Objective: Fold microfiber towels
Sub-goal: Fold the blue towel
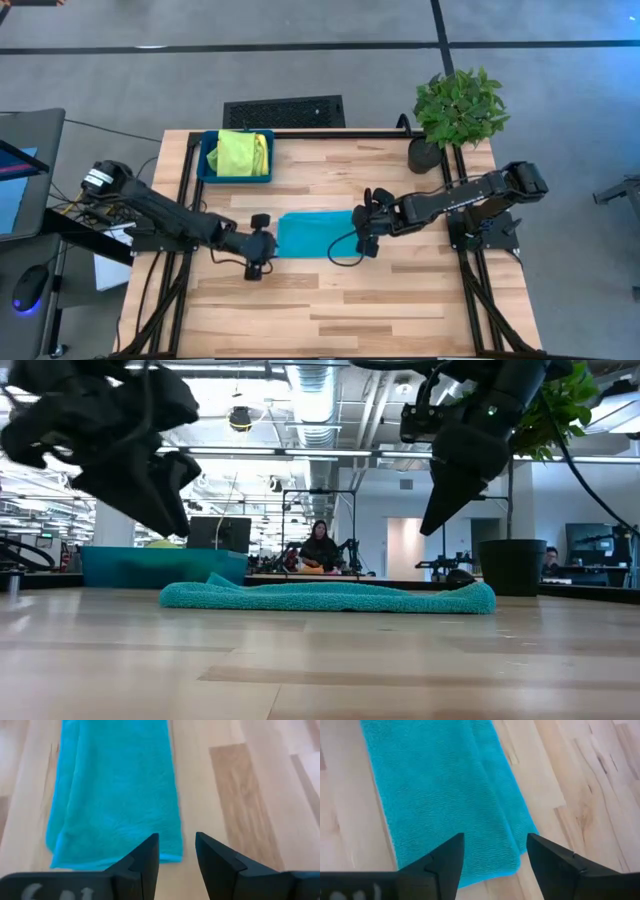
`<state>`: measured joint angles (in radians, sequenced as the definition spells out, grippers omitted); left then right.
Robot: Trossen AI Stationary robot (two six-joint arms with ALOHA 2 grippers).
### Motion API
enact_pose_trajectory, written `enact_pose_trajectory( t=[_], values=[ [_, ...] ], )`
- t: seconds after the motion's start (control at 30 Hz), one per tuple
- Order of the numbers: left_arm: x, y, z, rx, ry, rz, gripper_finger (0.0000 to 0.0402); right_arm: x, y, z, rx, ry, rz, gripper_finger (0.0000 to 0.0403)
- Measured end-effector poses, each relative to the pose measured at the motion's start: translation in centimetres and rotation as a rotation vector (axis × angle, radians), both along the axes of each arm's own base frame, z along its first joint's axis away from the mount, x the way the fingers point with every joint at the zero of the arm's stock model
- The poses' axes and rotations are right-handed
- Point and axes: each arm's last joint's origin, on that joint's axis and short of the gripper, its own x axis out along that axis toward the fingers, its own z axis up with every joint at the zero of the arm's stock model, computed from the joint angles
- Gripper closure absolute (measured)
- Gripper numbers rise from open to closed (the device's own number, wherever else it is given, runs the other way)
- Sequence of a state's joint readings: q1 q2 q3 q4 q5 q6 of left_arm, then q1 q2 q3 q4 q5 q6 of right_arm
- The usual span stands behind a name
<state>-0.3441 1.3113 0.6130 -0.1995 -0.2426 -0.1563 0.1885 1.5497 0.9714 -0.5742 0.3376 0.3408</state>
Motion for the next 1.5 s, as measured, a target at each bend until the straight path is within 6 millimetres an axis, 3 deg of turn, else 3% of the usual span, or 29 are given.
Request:
enact_pose_trajectory(
  t=[0.4,0.63,0.9,1.0,1.17,1.5],
  values=[
    [-0.7,-0.7,-2.7,0.052,-0.08,0.03,0.0281,0.0,0.4,0.0,0.012,-0.012,-0.008,0.0163],
    [1.1,-1.5,-5.2,0.119,0.031,-0.021,0.0281,0.0,0.4,0.1,0.014,-0.018,-0.008,0.0163],
    [2.9,-2.1,-6.2,0.22,0.127,-0.014,0.0285,0.0,0.4,0.1,0.013,-0.014,-0.008,0.0163],
    [3.1,-2.2,-5.8,0.217,0.178,0.006,0.0312,0.0,0.4,0.1,0.012,-0.011,-0.008,0.0163],
    [3.4,-2.3,-4.6,0.243,0.268,0.01,0.0391,-0.1,0.4,0.0,0.011,-0.007,-0.008,0.0163],
    [7.5,-2.1,0.4,0.319,0.226,-0.146,0.04,-0.2,0.1,0.3,0.012,-0.002,-0.017,0.0163]
  ],
)
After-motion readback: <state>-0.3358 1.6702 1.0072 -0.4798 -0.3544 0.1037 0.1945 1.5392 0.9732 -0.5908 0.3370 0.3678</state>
